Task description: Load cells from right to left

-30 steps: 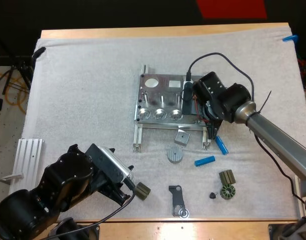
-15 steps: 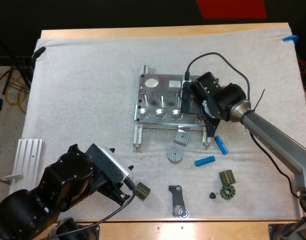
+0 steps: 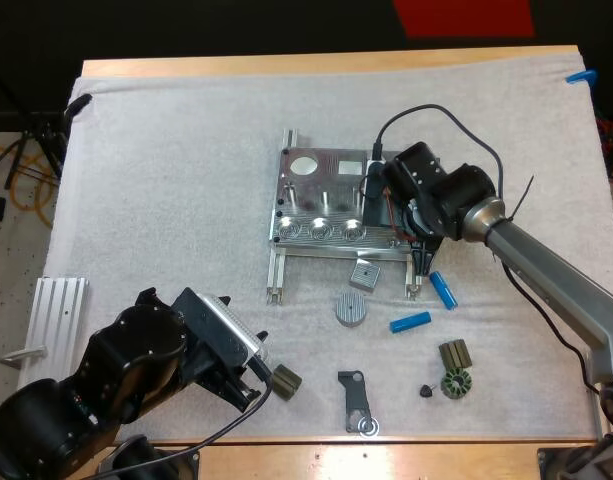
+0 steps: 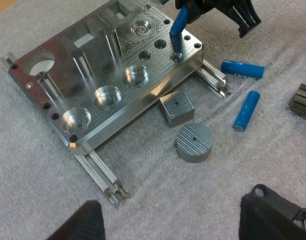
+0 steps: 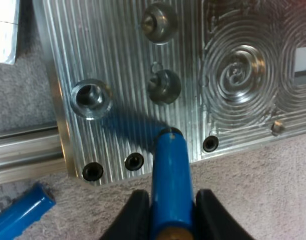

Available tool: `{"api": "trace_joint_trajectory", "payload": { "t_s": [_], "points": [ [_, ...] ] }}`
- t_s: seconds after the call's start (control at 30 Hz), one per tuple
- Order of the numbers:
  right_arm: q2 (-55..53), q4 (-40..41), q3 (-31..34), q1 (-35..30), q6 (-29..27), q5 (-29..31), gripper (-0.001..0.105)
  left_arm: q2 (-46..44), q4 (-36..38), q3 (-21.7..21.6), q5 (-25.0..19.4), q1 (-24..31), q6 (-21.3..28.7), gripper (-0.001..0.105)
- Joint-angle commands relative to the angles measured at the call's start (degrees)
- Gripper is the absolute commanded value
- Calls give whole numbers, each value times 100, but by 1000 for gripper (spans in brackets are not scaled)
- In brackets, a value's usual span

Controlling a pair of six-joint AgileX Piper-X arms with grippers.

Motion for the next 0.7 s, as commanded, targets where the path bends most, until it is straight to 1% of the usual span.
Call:
{"api": "trace_joint_trajectory", "payload": {
  "t_s": [0.0, 0.33, 0.67],
  "points": [
    [45, 154, -5, -7, 4, -207, 0, -10, 17, -37, -78, -8, -10, 57],
    [205, 66, -5, -7, 19, -223, 0, -10, 17, -37, -78, -8, -10, 57],
    [220, -515, -5, -7, 19, -134, 0, -10, 17, -37, -78, -8, -10, 57]
  ]
}}
